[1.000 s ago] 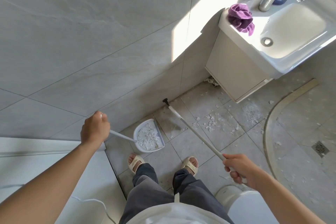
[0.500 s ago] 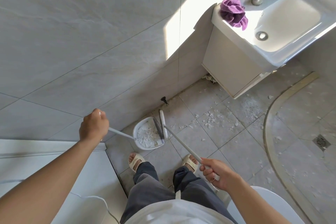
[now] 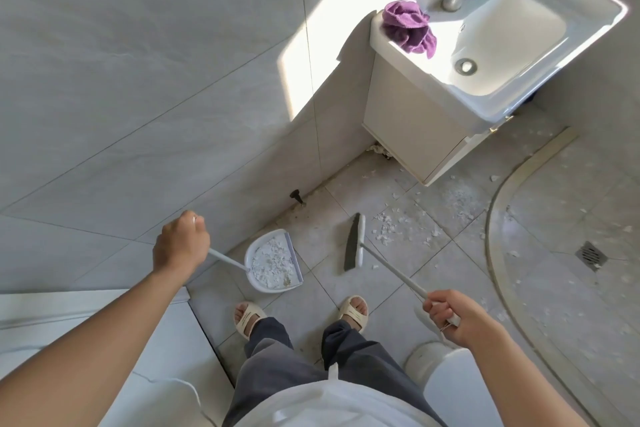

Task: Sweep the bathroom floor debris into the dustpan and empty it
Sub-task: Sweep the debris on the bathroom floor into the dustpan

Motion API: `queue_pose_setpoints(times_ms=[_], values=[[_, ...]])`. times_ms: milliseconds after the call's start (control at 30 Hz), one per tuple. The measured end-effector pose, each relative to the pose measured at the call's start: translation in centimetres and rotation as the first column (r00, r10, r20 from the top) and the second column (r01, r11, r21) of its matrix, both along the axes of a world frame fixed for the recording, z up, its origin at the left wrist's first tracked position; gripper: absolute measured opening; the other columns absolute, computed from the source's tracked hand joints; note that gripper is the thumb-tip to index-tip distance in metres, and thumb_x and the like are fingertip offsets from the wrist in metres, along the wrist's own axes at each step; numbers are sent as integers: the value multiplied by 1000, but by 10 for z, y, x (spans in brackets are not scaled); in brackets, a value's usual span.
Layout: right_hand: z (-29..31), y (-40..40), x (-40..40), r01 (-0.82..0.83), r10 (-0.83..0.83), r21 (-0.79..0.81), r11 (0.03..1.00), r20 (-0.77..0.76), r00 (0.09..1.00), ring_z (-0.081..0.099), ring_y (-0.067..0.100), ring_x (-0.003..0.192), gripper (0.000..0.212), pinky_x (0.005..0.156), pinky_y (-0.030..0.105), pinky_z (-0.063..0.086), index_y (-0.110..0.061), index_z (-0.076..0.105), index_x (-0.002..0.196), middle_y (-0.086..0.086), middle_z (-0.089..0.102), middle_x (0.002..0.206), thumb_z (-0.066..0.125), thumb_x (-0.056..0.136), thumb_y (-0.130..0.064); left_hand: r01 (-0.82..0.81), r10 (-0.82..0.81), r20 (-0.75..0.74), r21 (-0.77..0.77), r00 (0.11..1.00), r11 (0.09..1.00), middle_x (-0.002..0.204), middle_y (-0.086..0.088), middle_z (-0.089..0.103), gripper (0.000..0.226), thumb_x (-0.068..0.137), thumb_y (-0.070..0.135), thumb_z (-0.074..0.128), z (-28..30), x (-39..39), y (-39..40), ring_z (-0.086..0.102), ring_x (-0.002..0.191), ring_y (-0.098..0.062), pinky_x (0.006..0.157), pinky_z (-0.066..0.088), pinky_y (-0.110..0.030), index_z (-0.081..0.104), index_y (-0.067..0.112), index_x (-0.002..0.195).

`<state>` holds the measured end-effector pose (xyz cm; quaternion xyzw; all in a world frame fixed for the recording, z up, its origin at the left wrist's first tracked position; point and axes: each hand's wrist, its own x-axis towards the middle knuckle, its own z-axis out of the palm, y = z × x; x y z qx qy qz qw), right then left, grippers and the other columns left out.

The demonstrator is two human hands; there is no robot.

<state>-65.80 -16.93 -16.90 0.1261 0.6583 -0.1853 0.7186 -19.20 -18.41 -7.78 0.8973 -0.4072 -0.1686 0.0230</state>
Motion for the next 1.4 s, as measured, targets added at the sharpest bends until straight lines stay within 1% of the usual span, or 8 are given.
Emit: queue_pose_setpoints(times_ms=[200,333,500,733,933,1133,1233,1400], values=[[19,-3,-9,-135,122,-66,989,-169,978,33,5,30,6,28,11,29,2,52,99,12,48,67,48,98,-2,96,-96,-15,-12,995,995,96,-28,60,29,99,22,35,-6,-28,-24,51,86,-43,72,41,-43,52,3,85],[41,3,-28,-258,213,-124,958,-293,932,35,7,35,20,30,13,32,6,60,113,15,52,69,52,96,0,166,-166,-31,-5,986,986,101,-30,61,29,100,22,35,-11,-55,-44,53,92,-46,73,40,-43,54,4,88],[65,19,-71,-288,187,-197,937,-415,891,36,10,38,34,32,16,32,0,56,131,16,51,73,51,98,1,221,-221,-42,-2,974,975,101,-30,61,27,98,23,34,-17,-89,-70,52,88,-45,72,40,-42,53,7,87],[54,6,-115,-292,147,-164,942,-579,802,36,10,34,22,33,14,30,4,63,114,12,48,64,51,96,1,283,-283,-40,-15,958,959,102,-31,61,26,97,21,37,-21,-131,-111,55,88,-46,70,39,-40,57,4,93],[1,-23,-111,-234,157,-62,970,-576,802,37,11,27,16,33,14,34,6,62,104,10,46,61,50,94,5,336,-337,-30,-30,941,941,104,-29,61,27,99,24,36,-26,-151,-143,55,90,-46,72,41,-41,55,6,91],[-4,0,-37,-247,250,61,967,-420,873,36,11,35,17,35,16,32,2,60,93,9,46,59,44,94,5,356,-357,-38,-13,933,934,107,-29,61,27,99,23,36,-36,-158,-167,56,94,-48,81,48,-47,55,5,96],[13,8,-29,-299,302,68,952,-380,874,37,11,40,18,37,18,31,0,65,99,9,49,61,48,93,0,358,-358,-46,-6,933,934,108,-28,61,28,100,23,35,-43,-153,-173,56,96,-48,80,46,-46,55,4,99],[43,8,-48,-212,199,11,977,-404,893,35,10,42,29,36,17,26,-11,65,115,10,53,67,50,92,-1,371,-372,-61,-25,926,928,111,-26,61,26,101,23,37,-45,-154,-177,57,96,-49,79,44,-44,55,4,101]])
